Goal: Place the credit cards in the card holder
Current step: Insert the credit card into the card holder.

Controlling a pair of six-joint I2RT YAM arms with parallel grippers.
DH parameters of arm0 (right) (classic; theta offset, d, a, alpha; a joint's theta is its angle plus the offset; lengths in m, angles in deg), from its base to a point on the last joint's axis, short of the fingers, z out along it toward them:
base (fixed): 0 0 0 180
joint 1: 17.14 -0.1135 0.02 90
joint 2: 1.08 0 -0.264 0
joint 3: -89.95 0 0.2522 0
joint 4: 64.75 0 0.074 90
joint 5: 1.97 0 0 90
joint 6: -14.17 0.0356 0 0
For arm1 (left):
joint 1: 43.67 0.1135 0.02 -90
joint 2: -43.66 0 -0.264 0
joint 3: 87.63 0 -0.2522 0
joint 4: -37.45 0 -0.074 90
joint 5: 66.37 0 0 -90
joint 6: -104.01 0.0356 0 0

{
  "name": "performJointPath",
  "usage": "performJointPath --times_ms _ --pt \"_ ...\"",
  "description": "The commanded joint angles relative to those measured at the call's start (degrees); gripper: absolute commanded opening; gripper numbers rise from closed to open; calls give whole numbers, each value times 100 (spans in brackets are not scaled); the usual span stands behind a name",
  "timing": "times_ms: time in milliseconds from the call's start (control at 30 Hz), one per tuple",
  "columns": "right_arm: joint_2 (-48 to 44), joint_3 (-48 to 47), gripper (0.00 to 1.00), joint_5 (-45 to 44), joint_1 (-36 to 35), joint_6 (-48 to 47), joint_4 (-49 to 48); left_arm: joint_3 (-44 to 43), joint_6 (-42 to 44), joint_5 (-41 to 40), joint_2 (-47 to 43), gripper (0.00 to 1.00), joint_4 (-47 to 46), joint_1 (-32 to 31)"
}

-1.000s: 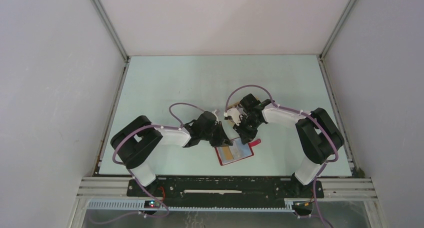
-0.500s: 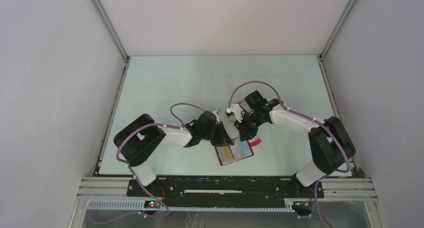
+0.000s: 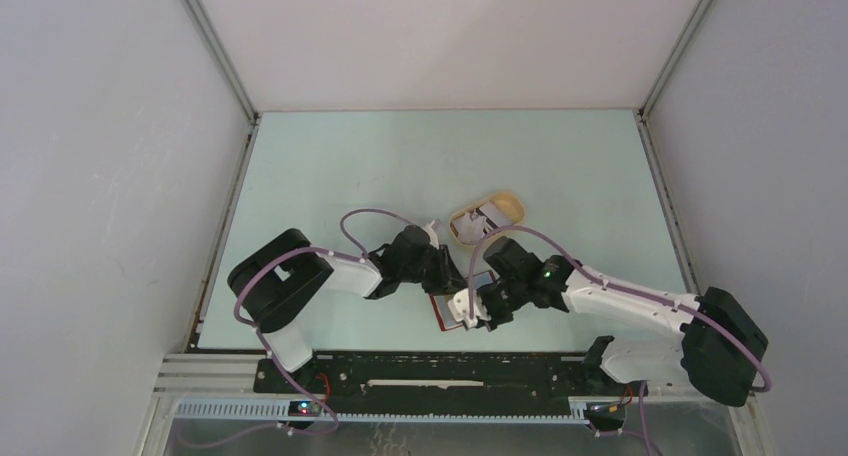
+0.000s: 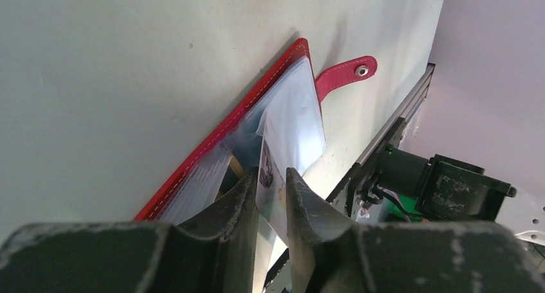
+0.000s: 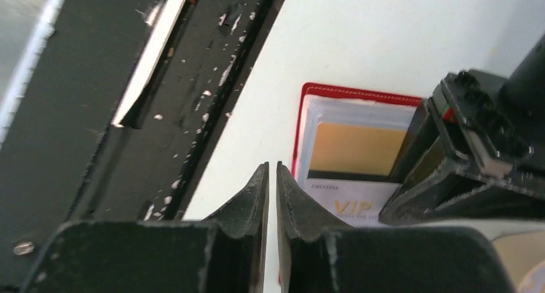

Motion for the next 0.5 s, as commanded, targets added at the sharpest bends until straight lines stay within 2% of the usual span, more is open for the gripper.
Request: performJointPath --times_ms 0,133,467 --pt "275 -10 16 -1097 -505 -457 -1085 294 282 -9 166 28 570 12" --pt "714 -137 14 -1533 -786 -256 -1298 301 345 37 197 28 542 15" --pt "1130 -331 12 -2007 -840 176 -1647 231 426 39 296 28 559 18"
